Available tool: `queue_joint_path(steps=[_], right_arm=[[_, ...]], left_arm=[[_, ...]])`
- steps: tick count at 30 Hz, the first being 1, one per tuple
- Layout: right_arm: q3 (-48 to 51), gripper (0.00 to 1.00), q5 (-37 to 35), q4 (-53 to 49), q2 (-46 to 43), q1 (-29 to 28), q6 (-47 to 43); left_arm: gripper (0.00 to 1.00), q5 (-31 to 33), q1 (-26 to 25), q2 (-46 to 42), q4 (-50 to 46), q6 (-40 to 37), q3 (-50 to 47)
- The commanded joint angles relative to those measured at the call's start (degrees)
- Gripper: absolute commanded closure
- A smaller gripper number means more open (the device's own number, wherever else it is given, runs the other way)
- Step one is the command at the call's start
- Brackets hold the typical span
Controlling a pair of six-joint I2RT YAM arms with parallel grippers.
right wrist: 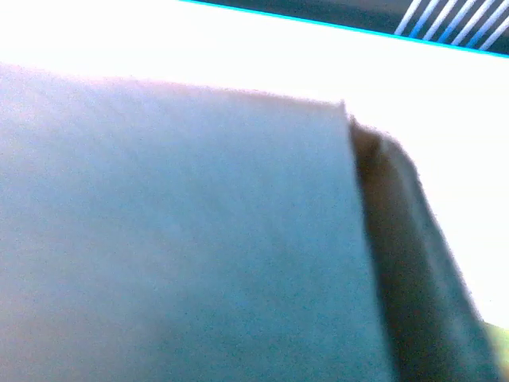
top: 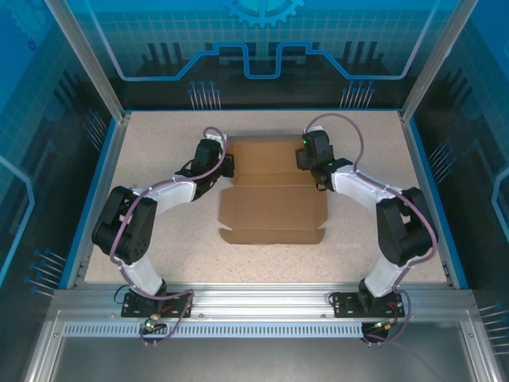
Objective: Fold the paper box
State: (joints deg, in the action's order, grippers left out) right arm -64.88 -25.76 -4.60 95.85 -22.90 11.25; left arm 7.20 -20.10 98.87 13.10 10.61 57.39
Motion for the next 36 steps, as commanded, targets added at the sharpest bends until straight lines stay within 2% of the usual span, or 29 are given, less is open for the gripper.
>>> queue_joint_path(steps=[1,4,7,11,17,24,30,36], right_arm=[[1.6,0.26,7.6,-4.4,-6.3,-1.0,-0.2],[3.2,0.23,6.7,-7.1,-11.6,-1.1,-1.8],[2.8,0.21,6.2,-9.7,-16.5,-1.1,-7.7],[-1.7,0.2,11.7,-12.6,-17.9,-1.0,-19.0],[-11.3,0.21,20.9,-17.3,-12.1,-1.1,-30.5],[-18.3,0.22,25.4,-23.2,-5.2,-3.9,-38.0],[-22.1,0.24,24.1,-25.0,-0.2,-5.4,-39.9],[-26.7,0.32,21.0,-26.9,4.7,-5.5,-40.6]], left_arm=[[1.0,1.5,0.1,-2.9,-3.5,0.0,2.9],[1.0,2.1,0.3,-4.2,-7.2,-1.7,3.9],[1.0,1.0,0.7,-5.8,-11.8,-4.3,5.3],[1.0,-1.6,1.5,-6.0,-18.8,-7.5,8.3],[1.0,-4.4,1.8,-4.9,-23.3,-9.6,11.2],[1.0,-7.2,1.8,-2.4,-24.7,-8.6,13.7],[1.0,-8.5,1.8,-1.6,-24.9,-8.2,14.8],[1.0,-8.5,1.8,-1.6,-25.0,-8.2,14.8]])
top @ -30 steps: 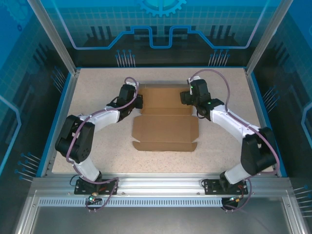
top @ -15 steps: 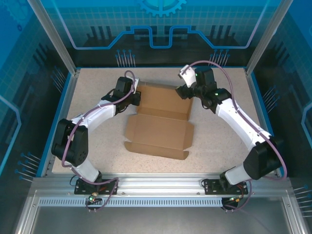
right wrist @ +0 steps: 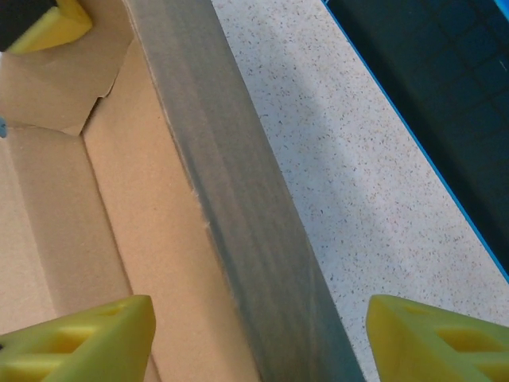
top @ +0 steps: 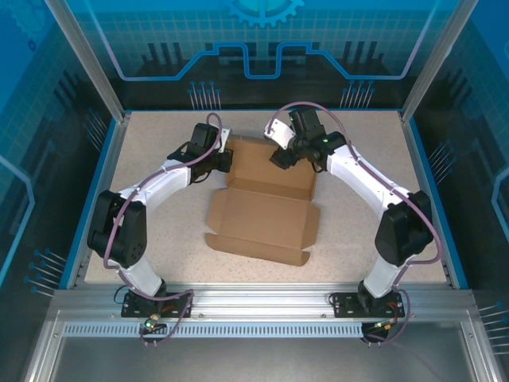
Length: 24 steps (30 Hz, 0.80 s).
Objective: Fold the paper box
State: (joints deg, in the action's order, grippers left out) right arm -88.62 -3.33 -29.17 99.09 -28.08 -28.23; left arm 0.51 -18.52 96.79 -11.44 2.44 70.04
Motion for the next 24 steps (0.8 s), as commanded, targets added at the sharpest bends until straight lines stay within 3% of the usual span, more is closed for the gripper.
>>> queue_joint_path(steps=[1,9,19,24], right_arm=[[-3.5,0.35,-1.6,-2.7,2.2,-0.3,-1.2],[-4.8,0.54,-0.8,-4.6,4.6,1.3,0.2],[-1.8,0.62,4.5,-4.7,5.5,4.7,5.4],[0.1,0.63,6.1,-3.9,6.1,6.2,7.9]], left_arm=[[1.0,-2.0,0.2,0.5,-0.4,-0.1,2.1],[1.0,-2.1,0.2,1.4,-0.5,-0.2,2.5],[0.96,-2.9,0.2,4.0,-0.7,0.2,4.2],[0.85,-3.9,0.2,5.2,-1.3,0.4,5.6]])
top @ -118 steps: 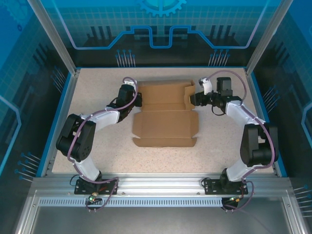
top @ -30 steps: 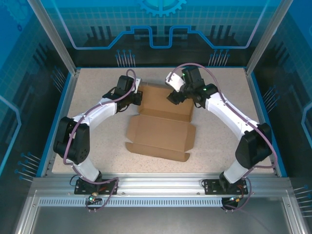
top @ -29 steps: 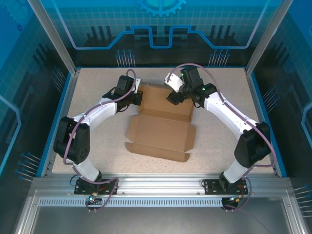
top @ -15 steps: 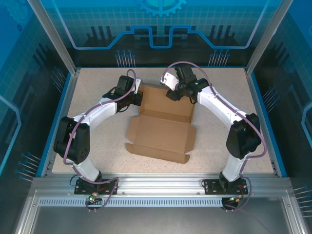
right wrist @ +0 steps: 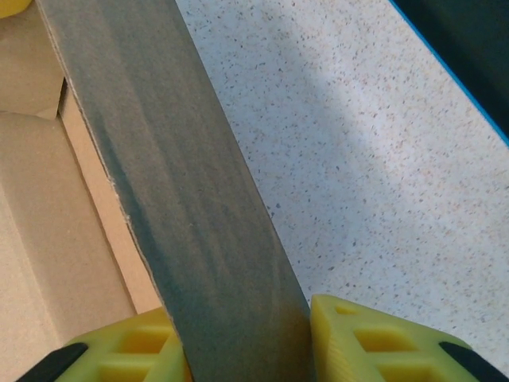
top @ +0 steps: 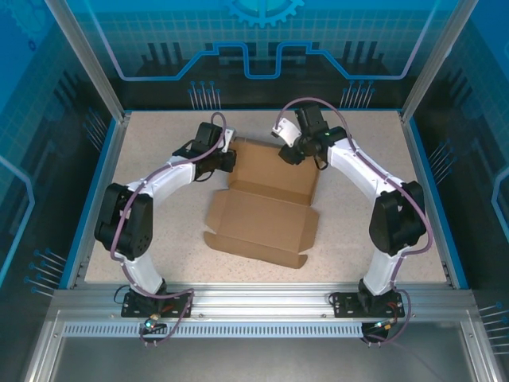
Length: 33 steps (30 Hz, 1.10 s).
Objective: Fold the paper box
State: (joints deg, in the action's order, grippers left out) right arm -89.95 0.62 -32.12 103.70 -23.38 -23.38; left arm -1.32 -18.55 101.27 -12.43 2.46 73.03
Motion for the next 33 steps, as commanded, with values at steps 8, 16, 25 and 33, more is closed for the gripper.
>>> queue_joint_path(steps=[8,16,25,33], right_arm=[[2.9,0.64,4.1,-0.3,4.5,4.9,8.3],[5.8,0.63,8.1,0.6,6.7,10.7,16.6],[12.5,0.61,10.8,2.7,6.2,15.4,24.1],[14.9,0.59,12.0,4.5,4.9,15.4,26.7]], left_arm=[[0.45,-5.5,0.3,0.5,-0.9,0.8,4.8],[0.33,-5.0,0.4,-7.0,0.6,3.7,-0.3],[0.26,5.9,1.5,-26.2,3.1,13.6,-19.2],[0.17,3.4,2.2,-34.3,2.2,23.6,-28.2]])
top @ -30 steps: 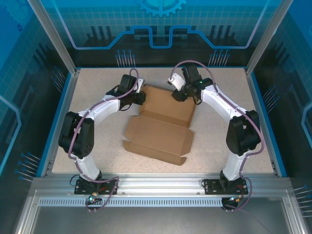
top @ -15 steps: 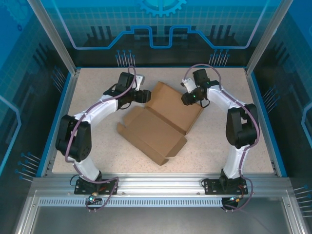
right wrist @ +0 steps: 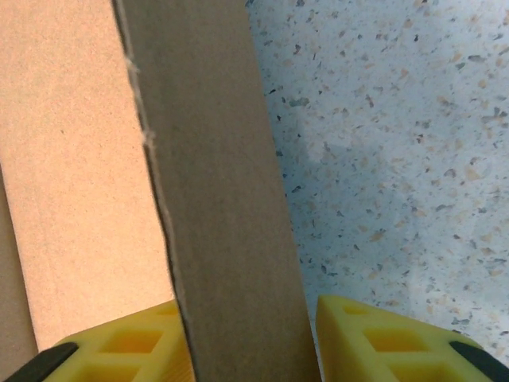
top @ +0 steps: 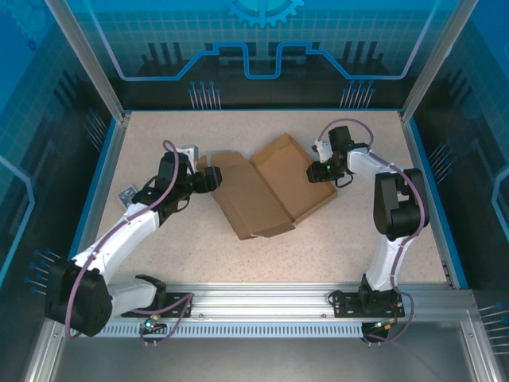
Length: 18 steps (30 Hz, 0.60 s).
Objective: Fold the paper box
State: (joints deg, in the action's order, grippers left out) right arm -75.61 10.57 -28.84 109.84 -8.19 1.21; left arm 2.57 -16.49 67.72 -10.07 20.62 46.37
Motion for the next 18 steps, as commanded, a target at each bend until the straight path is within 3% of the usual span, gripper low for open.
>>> queue_joint_path(steps=[1,13,18], right_arm=[[0.6,0.59,2.1,1.2,-1.2,0.2,2.1],[1.9,0.59,1.9,2.2,-1.9,-0.3,3.1],[1.9,0.59,2.0,2.1,-2.1,-0.9,3.8]], left_arm=[[0.15,-0.4,0.1,-0.7,-0.3,5.9,-2.0],[0.17,-8.3,0.1,-0.7,5.8,15.5,-7.0],[0.28,-14.0,0.1,1.6,11.6,17.9,-7.3]])
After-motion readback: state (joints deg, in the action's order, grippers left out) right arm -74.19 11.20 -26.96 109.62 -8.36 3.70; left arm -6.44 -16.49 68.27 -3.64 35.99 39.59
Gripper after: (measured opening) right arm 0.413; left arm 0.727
